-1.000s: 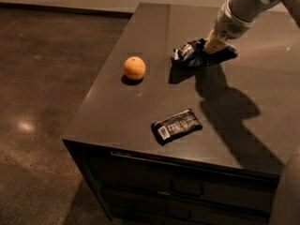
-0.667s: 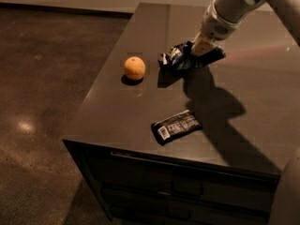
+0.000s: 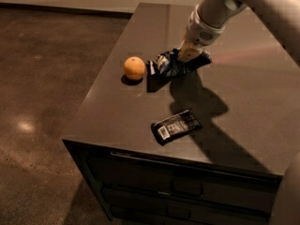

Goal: Move blue chip bag near orange

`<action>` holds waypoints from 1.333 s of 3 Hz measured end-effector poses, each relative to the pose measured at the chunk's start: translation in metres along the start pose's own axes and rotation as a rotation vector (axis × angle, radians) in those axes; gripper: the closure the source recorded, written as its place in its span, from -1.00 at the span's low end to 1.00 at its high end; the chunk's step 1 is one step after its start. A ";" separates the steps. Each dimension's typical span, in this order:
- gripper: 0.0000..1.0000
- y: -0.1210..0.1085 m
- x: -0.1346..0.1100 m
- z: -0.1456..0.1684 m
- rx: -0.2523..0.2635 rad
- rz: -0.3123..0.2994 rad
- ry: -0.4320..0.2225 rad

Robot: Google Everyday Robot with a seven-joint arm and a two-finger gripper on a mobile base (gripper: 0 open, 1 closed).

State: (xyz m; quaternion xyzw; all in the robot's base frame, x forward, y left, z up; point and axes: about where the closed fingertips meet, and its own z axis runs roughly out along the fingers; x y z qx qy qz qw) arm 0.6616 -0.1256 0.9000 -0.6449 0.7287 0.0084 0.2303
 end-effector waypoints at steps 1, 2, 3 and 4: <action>0.08 0.003 -0.001 0.006 -0.008 -0.013 0.014; -0.40 0.003 -0.002 0.008 -0.011 -0.014 0.014; -0.83 0.003 -0.002 0.010 -0.014 -0.015 0.014; -1.00 0.004 -0.003 0.012 -0.016 -0.015 0.014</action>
Offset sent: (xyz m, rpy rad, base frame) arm -0.0006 0.0030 -0.0046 -0.0156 0.0044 0.0091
